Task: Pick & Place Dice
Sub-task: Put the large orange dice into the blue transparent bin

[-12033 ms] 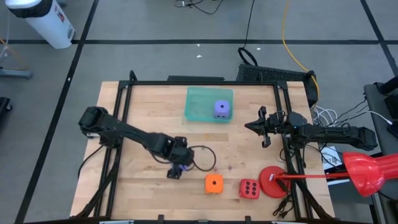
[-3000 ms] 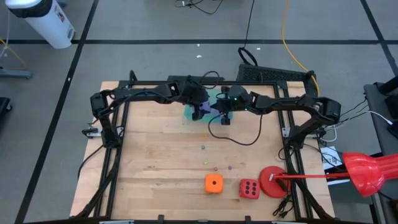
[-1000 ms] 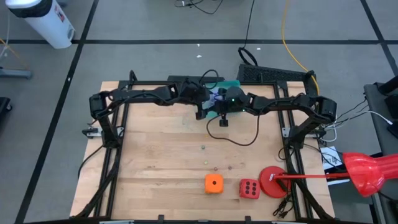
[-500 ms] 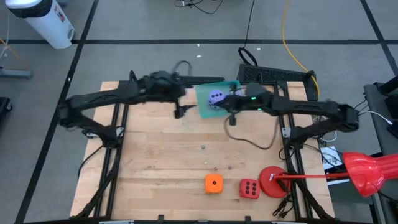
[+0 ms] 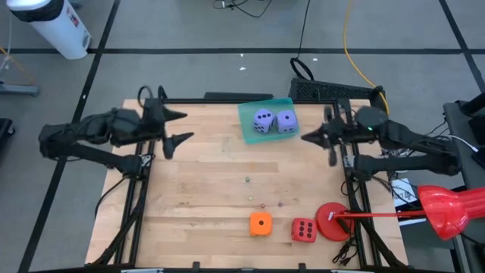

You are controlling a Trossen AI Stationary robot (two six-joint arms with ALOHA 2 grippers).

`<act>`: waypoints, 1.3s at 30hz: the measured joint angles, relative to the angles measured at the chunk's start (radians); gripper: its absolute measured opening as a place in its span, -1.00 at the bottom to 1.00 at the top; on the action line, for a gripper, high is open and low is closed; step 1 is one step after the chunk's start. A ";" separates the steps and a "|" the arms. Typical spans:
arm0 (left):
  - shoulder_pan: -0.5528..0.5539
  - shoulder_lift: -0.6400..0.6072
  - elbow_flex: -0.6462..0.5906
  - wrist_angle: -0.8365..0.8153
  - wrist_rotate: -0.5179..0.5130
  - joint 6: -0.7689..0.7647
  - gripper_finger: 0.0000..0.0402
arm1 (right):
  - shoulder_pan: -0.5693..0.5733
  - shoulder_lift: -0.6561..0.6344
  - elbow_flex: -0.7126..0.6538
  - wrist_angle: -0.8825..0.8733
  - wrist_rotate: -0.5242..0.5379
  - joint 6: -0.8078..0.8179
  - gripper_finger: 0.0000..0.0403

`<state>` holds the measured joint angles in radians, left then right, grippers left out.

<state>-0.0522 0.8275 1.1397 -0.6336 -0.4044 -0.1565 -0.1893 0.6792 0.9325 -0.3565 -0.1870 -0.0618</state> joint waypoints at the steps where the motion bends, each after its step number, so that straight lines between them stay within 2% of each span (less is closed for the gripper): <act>1: -0.024 -0.025 -0.029 0.003 -0.029 -0.015 0.57 | 0.014 -0.023 0.000 -0.018 0.000 0.011 -1.00; 5: -0.100 -0.108 -0.154 0.060 -0.072 -0.022 0.11 | 0.054 -0.107 -0.019 -0.049 0.008 0.025 -1.00; 8: -0.140 -0.152 -0.247 0.150 -0.091 -0.014 -0.29 | 0.059 -0.183 -0.067 -0.046 0.069 0.024 -1.00; 11: -0.164 -0.187 -0.330 0.218 -0.095 0.044 -0.70 | 0.058 -0.272 -0.132 -0.020 0.155 0.026 -1.00; 13: -0.170 -0.226 -0.379 0.270 -0.093 0.104 -0.92 | 0.058 -0.328 -0.177 0.000 0.156 0.029 -1.00; 16: -0.160 -0.302 -0.441 0.383 -0.044 0.161 -0.93 | 0.059 -0.399 -0.258 0.036 0.110 0.050 -1.00; 20: -0.127 -0.369 -0.519 0.527 0.131 0.198 -0.97 | 0.059 -0.455 -0.376 0.121 0.105 0.077 -1.00; 22: -0.114 -0.378 -0.553 0.537 0.184 0.200 -0.98 | 0.059 -0.468 -0.435 0.161 0.105 0.073 -1.00; 27: -0.107 -0.379 -0.655 0.673 0.189 0.156 -0.94 | 0.059 -0.490 -0.560 0.258 0.106 0.073 -1.00; 32: -0.104 -0.380 -0.789 0.866 0.196 0.225 -0.97 | 0.059 -0.496 -0.713 0.457 0.106 0.090 -1.00; 36: -0.105 -0.419 -0.842 0.868 0.225 0.251 -0.96 | 0.057 -0.496 -0.752 0.521 0.109 0.074 -1.00; 39: -0.103 -0.457 -0.885 0.871 0.190 0.217 -0.98 | 0.056 -0.502 -0.752 0.519 0.104 0.092 -1.00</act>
<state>-0.1555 0.3709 0.2548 0.2374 -0.2142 0.0600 -0.1333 0.1772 0.1802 0.1622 -0.0826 0.0299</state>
